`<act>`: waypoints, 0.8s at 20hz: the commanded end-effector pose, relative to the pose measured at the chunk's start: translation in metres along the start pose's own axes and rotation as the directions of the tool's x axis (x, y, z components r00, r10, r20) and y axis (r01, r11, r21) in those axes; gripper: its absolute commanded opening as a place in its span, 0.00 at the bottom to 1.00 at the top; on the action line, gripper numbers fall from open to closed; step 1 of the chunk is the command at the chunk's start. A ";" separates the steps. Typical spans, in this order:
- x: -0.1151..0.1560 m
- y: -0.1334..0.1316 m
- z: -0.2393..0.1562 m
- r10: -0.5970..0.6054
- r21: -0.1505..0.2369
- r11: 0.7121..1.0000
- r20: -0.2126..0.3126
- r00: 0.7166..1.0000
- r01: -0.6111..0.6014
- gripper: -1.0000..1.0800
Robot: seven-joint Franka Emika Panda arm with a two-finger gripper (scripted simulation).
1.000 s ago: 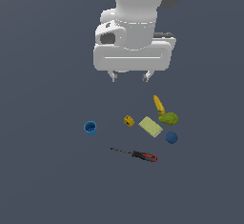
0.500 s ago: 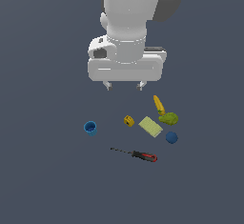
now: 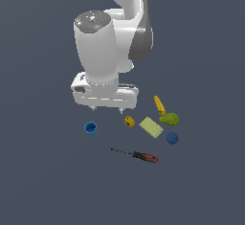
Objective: Pick up a designated object from a clutter of objects.
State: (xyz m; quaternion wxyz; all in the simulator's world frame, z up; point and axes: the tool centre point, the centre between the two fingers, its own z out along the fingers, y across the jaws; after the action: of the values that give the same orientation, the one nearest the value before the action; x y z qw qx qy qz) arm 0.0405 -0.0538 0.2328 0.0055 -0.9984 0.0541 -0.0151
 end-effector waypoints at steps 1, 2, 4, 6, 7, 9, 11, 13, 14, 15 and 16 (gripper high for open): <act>0.003 0.023 0.032 0.040 0.001 0.999 0.007 0.999 -0.040 0.96; 0.003 0.031 0.044 0.055 0.001 0.998 0.009 0.998 -0.055 0.96; 0.002 0.047 0.065 0.083 -0.001 0.997 0.013 0.996 -0.083 0.96; 0.001 0.061 0.084 0.106 -0.004 0.994 0.017 0.994 -0.106 0.96; 0.000 0.067 0.093 0.117 -0.005 0.993 0.019 0.993 -0.117 0.96; -0.003 0.079 0.108 0.136 -0.008 0.991 0.021 0.991 -0.136 0.96; -0.005 0.088 0.120 0.151 -0.011 0.989 0.023 0.988 -0.151 0.96; -0.007 0.095 0.129 0.163 -0.014 0.987 0.025 0.986 -0.162 0.96; -0.008 0.098 0.133 0.167 -0.015 0.986 0.025 0.986 -0.167 0.96; -0.009 0.100 0.136 0.171 -0.016 0.985 0.026 0.985 -0.171 0.96; -0.010 0.102 0.138 0.174 -0.017 0.985 0.026 0.984 -0.174 0.96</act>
State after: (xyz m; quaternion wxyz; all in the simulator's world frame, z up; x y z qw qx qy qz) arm 0.0252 -0.1495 0.0979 0.0010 -0.9904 0.1383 -0.0001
